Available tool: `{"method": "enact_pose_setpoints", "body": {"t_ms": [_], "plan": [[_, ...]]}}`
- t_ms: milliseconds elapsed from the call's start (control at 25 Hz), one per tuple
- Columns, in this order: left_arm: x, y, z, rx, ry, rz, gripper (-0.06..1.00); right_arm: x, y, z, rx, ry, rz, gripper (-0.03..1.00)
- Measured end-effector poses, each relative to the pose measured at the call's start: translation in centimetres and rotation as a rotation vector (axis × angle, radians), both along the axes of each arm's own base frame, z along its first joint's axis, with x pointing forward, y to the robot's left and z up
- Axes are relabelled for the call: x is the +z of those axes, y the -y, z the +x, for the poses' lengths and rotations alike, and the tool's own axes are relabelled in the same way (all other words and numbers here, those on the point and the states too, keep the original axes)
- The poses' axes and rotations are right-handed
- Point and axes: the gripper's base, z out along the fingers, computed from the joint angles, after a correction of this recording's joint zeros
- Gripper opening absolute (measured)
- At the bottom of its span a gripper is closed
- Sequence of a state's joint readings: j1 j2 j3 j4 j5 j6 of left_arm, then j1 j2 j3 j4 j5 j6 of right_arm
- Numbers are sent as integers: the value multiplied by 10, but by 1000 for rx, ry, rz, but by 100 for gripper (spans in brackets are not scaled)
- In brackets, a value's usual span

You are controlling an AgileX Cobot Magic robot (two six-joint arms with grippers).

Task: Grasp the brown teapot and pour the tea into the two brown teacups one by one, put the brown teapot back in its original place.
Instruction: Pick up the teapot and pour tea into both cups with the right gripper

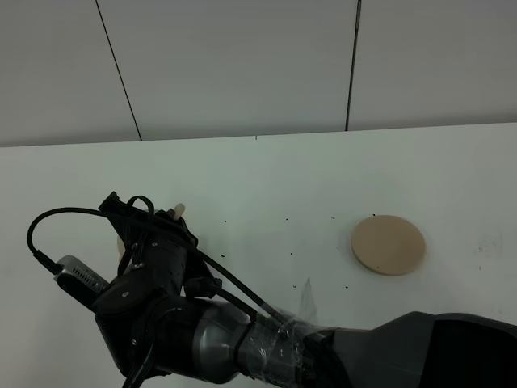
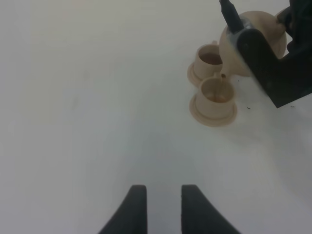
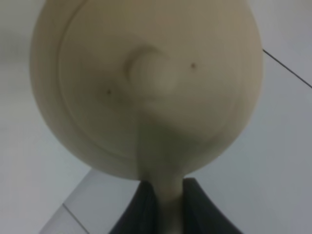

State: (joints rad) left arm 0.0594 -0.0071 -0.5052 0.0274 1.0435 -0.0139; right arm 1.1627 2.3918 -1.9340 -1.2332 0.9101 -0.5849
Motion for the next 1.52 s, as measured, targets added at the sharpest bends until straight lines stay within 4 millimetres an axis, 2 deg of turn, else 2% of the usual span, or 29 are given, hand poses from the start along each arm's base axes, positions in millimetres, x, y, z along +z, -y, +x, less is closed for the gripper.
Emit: {"method": "enact_pose_setpoints", "body": {"t_ms": [1520], "plan": [[0,0,0,0,0,-1,24,3,-5,-4,78,47,-72,9]]}}
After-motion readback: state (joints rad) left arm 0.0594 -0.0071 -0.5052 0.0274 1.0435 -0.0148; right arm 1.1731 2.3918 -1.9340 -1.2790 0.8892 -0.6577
